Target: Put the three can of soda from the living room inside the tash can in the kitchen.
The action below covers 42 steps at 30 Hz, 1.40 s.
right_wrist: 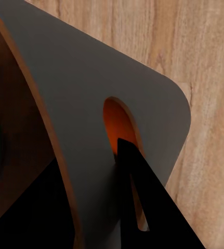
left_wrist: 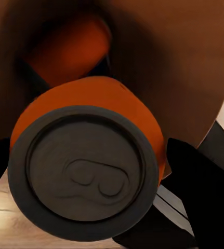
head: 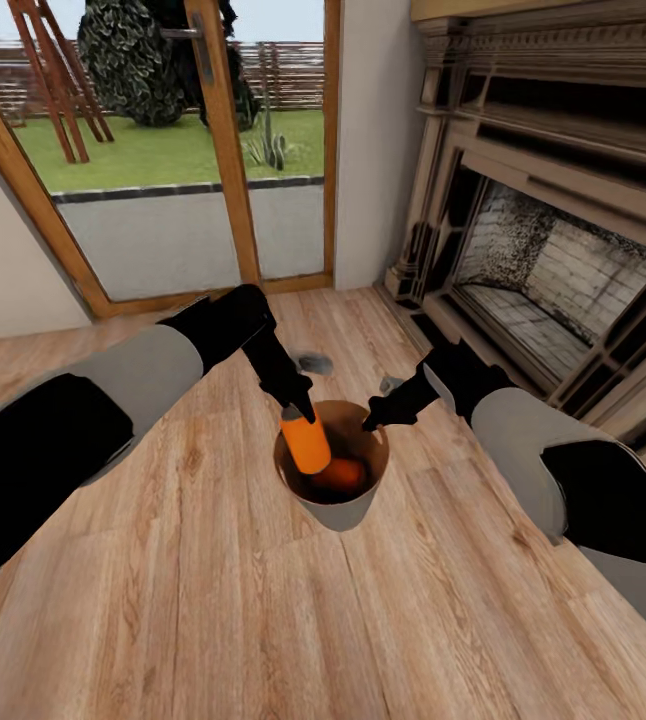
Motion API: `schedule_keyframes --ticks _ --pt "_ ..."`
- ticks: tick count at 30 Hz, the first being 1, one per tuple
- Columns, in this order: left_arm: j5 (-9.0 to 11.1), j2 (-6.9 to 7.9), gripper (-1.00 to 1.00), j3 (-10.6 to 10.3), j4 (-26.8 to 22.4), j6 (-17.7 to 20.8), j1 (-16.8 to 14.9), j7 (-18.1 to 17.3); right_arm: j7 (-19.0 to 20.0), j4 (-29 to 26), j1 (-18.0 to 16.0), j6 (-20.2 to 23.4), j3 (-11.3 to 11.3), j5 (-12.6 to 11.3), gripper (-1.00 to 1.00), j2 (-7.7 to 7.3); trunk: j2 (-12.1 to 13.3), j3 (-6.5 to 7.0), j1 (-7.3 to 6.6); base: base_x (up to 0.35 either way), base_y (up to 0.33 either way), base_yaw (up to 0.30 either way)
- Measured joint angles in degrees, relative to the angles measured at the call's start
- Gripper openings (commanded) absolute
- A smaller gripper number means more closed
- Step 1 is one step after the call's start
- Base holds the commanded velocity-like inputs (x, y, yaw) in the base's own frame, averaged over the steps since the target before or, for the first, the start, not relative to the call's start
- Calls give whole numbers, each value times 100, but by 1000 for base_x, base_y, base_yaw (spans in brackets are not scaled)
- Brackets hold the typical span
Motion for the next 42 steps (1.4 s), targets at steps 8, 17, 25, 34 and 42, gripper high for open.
schedule_keyframes --ticks 8,17,25,34,42 --pt "-12 -50 -100 13 -329 -1 164 17 3 61 -83 5 0 -24 -100 11 0 0 0 0 0 0" --pt "48 -64 -100 22 -492 -1 499 638 4 82 -130 12 -77 -55 -100 276 0 0 0 0 0 0" --pt "60 -68 -100 19 -614 0 807 918 5 284 -262 15 -303 -54 -100 336 0 0 0 0 0 0" --pt "40 -55 100 22 -836 0 900 1007 4 298 -267 6 -299 -30 -100 336 0 0 0 0 0 0" --pt "31 -3 100 23 -831 0 904 1014 1 300 -267 -6 -283 5 -100 321 0 0 0 0 0 0"
